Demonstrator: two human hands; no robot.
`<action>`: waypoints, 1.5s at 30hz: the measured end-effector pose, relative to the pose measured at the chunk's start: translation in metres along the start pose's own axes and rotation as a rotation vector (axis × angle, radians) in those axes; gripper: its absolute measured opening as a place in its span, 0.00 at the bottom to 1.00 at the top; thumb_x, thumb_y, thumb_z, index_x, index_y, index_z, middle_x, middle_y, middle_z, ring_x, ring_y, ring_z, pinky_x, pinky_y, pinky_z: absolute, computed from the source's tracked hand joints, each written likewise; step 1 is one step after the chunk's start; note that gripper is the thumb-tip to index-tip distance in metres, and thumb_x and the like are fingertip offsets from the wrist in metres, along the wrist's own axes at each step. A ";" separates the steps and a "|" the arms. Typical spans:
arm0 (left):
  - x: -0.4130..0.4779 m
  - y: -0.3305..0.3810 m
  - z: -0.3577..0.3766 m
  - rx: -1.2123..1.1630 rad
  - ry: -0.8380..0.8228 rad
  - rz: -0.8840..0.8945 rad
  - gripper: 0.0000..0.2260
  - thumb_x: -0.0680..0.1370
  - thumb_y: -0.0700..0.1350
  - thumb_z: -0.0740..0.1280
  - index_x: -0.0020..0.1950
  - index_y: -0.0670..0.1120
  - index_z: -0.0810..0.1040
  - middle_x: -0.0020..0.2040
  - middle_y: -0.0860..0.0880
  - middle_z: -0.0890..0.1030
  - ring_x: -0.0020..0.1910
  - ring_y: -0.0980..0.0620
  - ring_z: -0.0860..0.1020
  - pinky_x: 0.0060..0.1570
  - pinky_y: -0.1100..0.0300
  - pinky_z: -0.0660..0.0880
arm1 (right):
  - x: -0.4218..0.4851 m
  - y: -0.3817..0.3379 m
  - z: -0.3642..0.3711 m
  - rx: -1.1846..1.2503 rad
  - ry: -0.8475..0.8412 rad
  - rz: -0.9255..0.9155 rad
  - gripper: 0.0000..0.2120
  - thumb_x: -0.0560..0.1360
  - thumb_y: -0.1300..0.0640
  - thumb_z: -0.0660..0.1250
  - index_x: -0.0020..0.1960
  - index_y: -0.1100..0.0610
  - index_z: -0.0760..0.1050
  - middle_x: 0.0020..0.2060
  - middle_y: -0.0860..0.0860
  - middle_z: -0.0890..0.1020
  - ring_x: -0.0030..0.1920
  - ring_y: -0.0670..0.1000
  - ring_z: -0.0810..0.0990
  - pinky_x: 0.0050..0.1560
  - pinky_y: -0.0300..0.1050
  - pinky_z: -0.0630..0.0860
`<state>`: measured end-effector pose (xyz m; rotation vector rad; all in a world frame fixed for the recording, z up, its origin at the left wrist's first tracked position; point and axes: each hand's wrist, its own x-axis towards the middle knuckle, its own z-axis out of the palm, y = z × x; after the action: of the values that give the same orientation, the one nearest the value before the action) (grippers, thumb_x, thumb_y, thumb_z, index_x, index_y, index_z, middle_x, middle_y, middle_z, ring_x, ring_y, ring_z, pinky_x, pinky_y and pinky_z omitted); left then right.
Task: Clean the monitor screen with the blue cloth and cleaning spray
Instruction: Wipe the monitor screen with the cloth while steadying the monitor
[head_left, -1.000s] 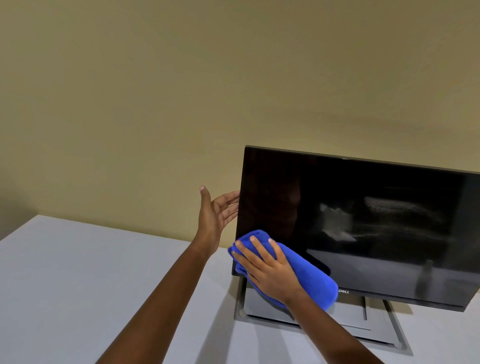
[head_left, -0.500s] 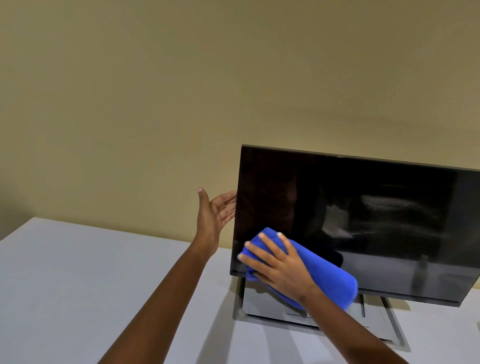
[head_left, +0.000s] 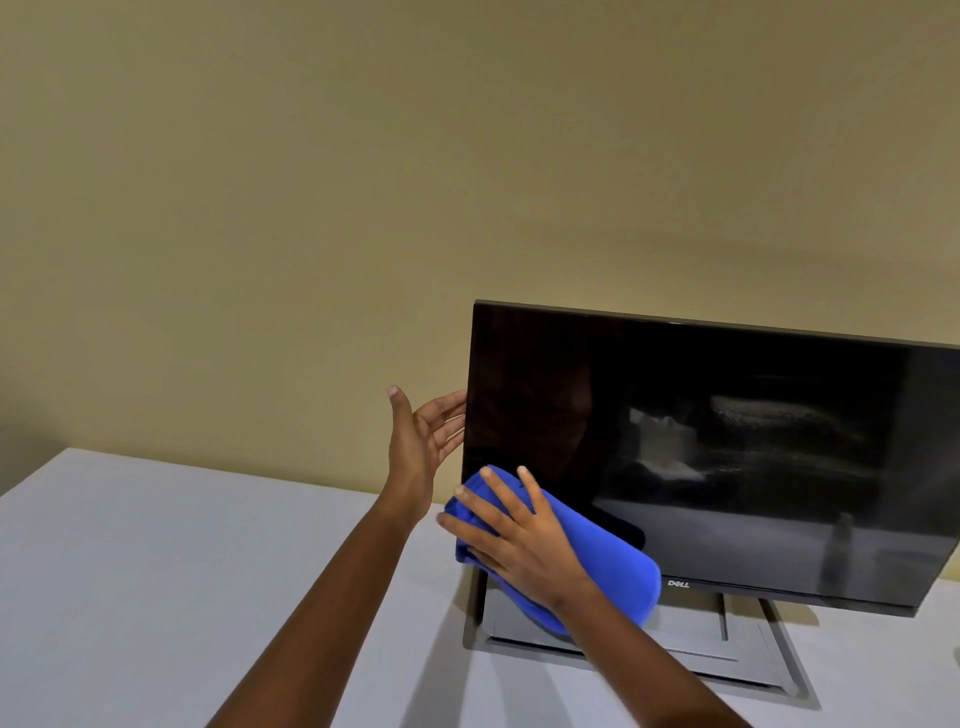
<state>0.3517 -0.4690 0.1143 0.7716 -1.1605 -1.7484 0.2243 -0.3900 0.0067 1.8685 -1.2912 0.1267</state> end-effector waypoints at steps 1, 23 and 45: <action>0.000 0.001 -0.001 -0.002 -0.008 -0.002 0.36 0.78 0.59 0.35 0.63 0.39 0.73 0.58 0.43 0.77 0.58 0.48 0.75 0.62 0.56 0.68 | -0.007 0.008 0.000 0.006 0.022 0.000 0.35 0.70 0.43 0.68 0.72 0.44 0.55 0.69 0.48 0.61 0.71 0.58 0.54 0.69 0.61 0.48; 0.000 -0.003 0.009 -0.033 0.088 0.034 0.29 0.80 0.57 0.39 0.56 0.42 0.74 0.56 0.44 0.77 0.56 0.48 0.75 0.62 0.57 0.66 | 0.043 0.063 -0.025 -0.078 0.247 0.609 0.27 0.74 0.38 0.58 0.69 0.48 0.65 0.75 0.46 0.54 0.76 0.57 0.45 0.71 0.63 0.52; -0.001 -0.002 0.015 -0.020 0.166 0.046 0.27 0.81 0.55 0.40 0.56 0.41 0.74 0.55 0.43 0.77 0.56 0.46 0.75 0.62 0.57 0.67 | 0.092 0.049 -0.045 0.054 0.181 0.778 0.25 0.74 0.46 0.55 0.70 0.52 0.64 0.71 0.51 0.61 0.71 0.61 0.57 0.66 0.59 0.57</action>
<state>0.3390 -0.4623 0.1179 0.8545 -1.0400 -1.6235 0.2432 -0.4321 0.1103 1.2638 -1.8228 0.7225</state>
